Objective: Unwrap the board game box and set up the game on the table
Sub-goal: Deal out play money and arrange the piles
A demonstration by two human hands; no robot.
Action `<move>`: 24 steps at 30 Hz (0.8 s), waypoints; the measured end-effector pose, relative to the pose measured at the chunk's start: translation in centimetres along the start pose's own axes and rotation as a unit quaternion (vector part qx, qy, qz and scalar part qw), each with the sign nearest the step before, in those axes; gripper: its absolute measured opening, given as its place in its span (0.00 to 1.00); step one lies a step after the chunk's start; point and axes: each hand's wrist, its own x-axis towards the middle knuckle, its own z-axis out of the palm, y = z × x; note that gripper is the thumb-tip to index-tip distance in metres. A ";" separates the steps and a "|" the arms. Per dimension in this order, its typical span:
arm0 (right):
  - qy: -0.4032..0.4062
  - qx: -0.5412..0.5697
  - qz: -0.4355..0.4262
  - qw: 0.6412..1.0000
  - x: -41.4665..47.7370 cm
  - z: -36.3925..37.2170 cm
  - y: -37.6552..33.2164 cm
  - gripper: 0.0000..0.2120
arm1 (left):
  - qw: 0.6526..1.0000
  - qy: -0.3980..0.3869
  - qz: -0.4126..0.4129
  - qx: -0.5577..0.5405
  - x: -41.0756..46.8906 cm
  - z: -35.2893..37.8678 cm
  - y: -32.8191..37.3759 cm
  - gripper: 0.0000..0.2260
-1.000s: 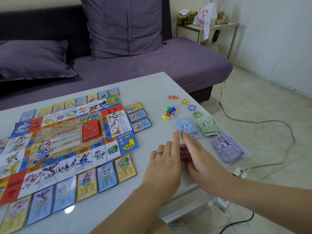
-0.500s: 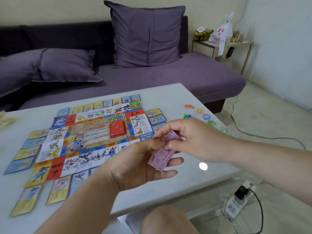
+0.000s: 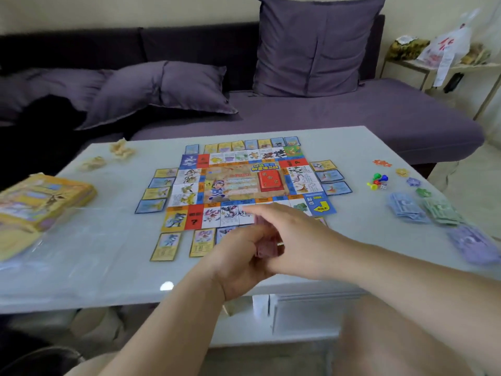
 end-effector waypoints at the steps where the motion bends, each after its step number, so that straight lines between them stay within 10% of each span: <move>1: -0.004 0.011 -0.010 1.000 0.5 0.8 -0.1 0.35 | 1.000 0.003 0.003 0.002 -0.3 -0.8 0.0 0.11; 14: 0.042 0.114 -0.065 0.990 3.6 4.6 1.9 0.29 | 0.992 0.036 0.056 0.103 0.3 -4.8 1.3 0.09; 24: 0.059 0.228 0.118 0.965 3.9 1.9 3.6 0.10 | 0.962 0.080 0.101 0.242 0.9 -4.7 2.2 0.06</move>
